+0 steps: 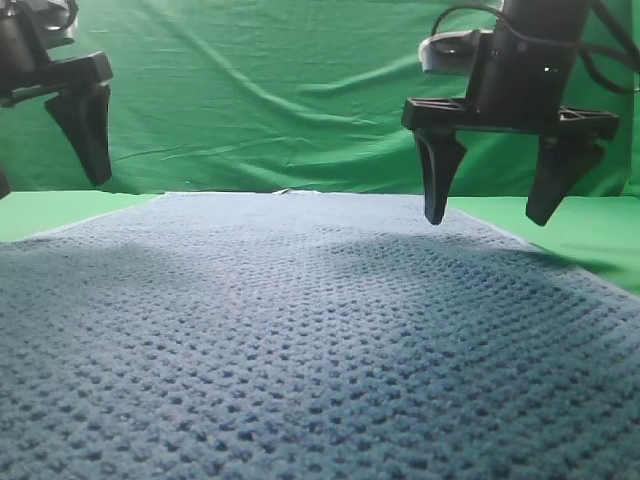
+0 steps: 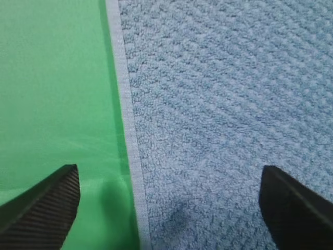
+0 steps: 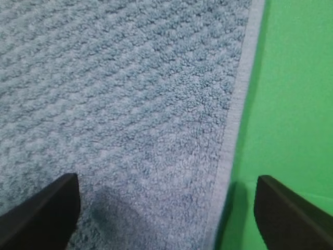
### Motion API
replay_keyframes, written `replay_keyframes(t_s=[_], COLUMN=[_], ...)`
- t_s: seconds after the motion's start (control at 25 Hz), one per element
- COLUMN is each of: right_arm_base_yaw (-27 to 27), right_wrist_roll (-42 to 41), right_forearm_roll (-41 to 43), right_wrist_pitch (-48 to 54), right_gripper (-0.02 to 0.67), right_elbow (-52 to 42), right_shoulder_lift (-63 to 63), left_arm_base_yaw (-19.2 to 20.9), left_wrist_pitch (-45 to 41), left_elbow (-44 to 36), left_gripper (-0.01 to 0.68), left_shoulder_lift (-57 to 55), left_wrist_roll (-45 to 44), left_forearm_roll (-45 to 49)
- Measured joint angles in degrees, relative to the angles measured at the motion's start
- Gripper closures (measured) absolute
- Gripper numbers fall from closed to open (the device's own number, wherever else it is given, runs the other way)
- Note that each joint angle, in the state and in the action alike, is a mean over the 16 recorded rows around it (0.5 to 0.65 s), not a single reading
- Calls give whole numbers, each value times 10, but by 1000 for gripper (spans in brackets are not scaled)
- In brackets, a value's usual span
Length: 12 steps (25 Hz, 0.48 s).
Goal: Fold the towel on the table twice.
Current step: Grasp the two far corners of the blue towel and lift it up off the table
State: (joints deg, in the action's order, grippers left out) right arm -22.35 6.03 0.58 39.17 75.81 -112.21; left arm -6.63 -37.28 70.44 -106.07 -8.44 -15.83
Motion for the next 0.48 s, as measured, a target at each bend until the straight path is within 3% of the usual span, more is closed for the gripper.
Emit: replay_keyframes(t_s=[0.48], right_arm_base_yaw=[0], right_wrist_roll=[5], right_forearm_roll=[5], right_wrist_pitch=[-40], right_gripper=[30], right_elbow=[3], right_shoulder_lift=[-29], left_arm_base_yaw=[0], left_wrist_pitch=[25], left_elbow=[6], left_gripper=[48], left_shoulder_lift=[-44], left_wrist_roll=[-10], left_forearm_roll=[0])
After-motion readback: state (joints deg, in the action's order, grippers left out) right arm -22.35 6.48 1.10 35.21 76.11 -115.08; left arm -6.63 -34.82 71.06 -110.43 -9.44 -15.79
